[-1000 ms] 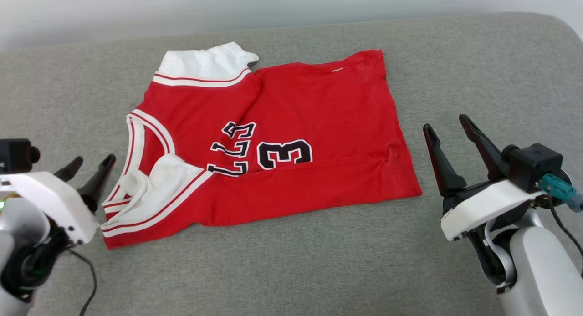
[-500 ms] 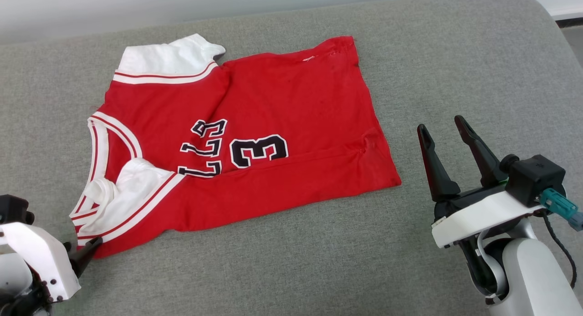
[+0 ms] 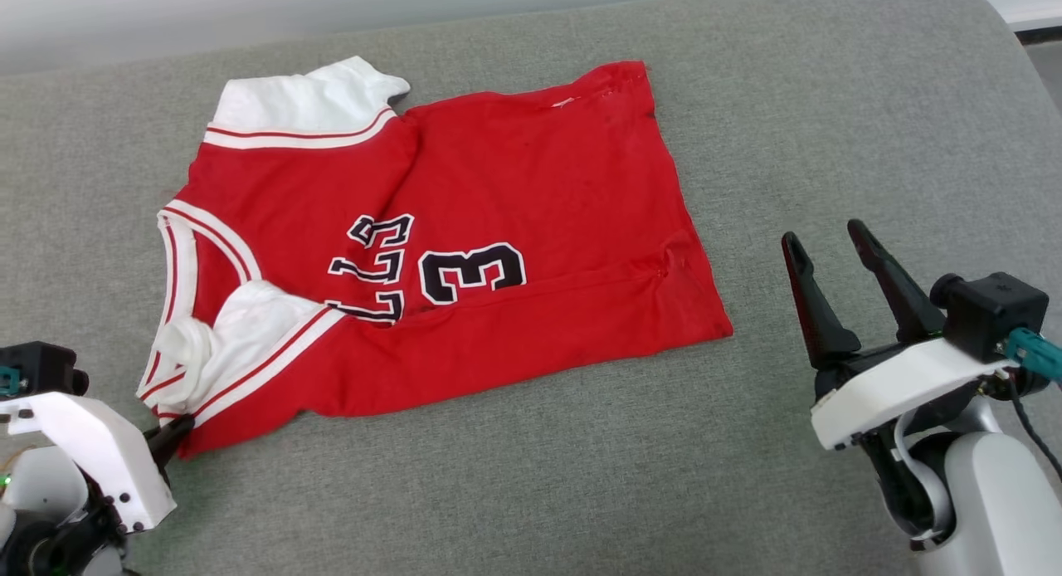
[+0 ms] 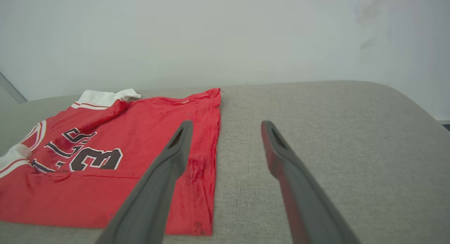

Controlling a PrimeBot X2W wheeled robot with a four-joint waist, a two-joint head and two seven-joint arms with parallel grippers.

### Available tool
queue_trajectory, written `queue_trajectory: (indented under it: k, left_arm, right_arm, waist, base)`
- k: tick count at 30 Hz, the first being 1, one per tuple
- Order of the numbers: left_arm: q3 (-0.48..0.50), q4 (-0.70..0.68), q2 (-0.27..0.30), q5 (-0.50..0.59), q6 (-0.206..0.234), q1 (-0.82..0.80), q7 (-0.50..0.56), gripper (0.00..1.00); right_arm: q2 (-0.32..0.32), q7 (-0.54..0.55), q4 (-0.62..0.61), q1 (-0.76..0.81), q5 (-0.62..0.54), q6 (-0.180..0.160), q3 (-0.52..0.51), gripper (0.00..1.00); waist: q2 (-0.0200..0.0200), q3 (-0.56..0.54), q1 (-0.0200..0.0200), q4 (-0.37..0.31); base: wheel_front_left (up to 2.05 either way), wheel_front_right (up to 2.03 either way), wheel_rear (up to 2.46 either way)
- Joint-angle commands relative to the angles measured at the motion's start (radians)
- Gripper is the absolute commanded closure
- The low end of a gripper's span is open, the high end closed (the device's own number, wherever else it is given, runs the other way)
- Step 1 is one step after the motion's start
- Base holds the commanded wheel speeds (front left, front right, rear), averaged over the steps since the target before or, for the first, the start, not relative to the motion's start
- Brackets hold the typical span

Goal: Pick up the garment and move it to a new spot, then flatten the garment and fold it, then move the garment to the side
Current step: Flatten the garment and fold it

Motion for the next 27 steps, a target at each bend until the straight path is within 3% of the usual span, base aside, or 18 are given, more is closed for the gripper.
queue_trajectory:
  k: [1,13,26,27]
  left_arm:
    - [-0.006,-0.003,-0.02,0.011,-0.004,-0.008,-0.018,1.0]
    - [-0.016,-0.152,-0.046,0.115,-0.001,-0.08,-0.124,1.0]
    - [-0.064,-0.161,-0.098,0.155,-0.026,-0.149,-0.137,1.0]
    - [-0.066,-0.155,-0.101,0.154,-0.028,-0.151,-0.138,1.0]
  right_arm:
    - [-0.017,0.025,0.007,0.009,0.01,0.0,-0.009,0.0]
    - [-0.104,0.456,0.099,-0.037,0.135,0.0,0.009,0.0]
    - [-0.104,0.617,0.319,-0.176,0.199,0.0,0.125,0.0]
    - [-0.102,0.633,0.335,-0.181,0.202,0.0,0.132,0.41]
  waist:
    - [0.0,-0.006,0.0001,0.01]
    - [0.0,-0.002,0.0001,0.107]
    - [0.0,0.048,0.0001,0.177]
    - [0.0,0.05,0.0001,0.179]
  base:
    - [0.0,0.0,0.0]
    - [0.0,0.0,0.0]
    - [0.0,0.0,0.0]
    - [0.0,0.0,0.0]
